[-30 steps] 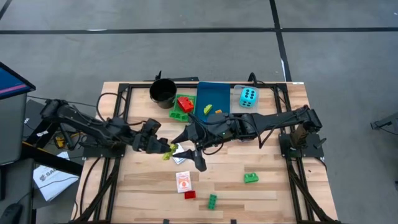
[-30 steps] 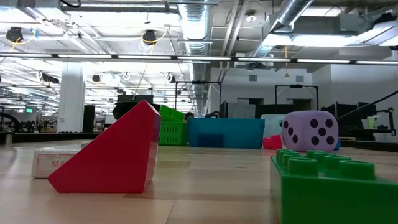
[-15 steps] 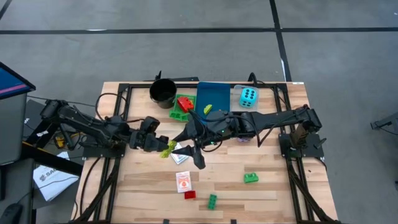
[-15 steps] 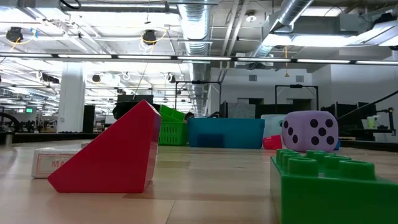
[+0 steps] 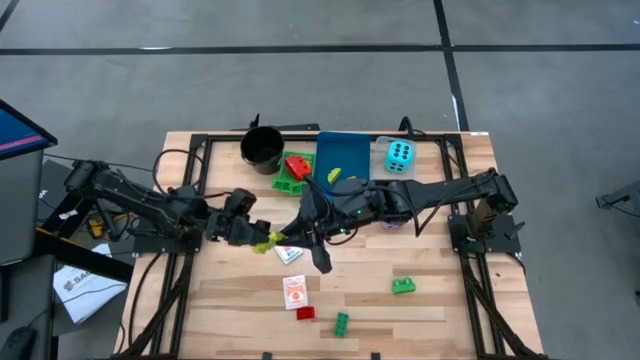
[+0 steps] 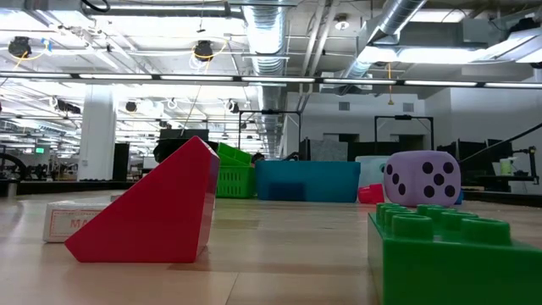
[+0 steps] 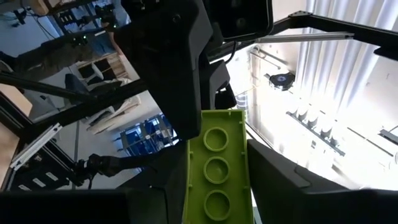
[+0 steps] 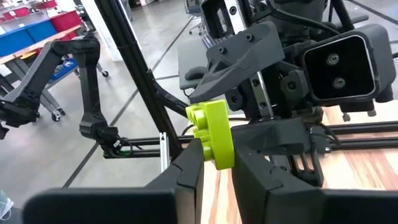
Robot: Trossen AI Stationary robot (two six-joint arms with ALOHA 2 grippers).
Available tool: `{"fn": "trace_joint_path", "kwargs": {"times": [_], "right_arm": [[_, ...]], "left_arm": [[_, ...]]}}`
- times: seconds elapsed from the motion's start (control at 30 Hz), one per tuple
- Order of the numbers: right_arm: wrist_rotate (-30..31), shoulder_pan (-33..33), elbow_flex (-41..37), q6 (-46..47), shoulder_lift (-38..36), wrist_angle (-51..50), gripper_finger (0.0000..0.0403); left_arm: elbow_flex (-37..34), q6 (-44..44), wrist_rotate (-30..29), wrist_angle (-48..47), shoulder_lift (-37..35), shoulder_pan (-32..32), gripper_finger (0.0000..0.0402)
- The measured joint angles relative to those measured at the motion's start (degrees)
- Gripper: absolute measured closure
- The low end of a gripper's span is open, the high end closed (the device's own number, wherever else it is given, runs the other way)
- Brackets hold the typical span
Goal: Pick & Place Toys
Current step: Put the small stud green game piece into the blue bin
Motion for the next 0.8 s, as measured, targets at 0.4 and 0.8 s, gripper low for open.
{"fn": "trace_joint_path", "kwargs": {"times": [0.4, 0.8], "right_arm": [[1.5, -0.2, 0.0, 1.3, 0.0, -0.2, 0.0347], [0.4, 0.4, 0.0, 1.1, -0.3, -5.3, 0.0349]], "left_arm": [[0.0, 2.4, -3.1, -0.9, -0.2, 2.6, 0.0161], [0.0, 2.2, -4.1, -1.6, -0.1, 3.8, 0.0101]]}}
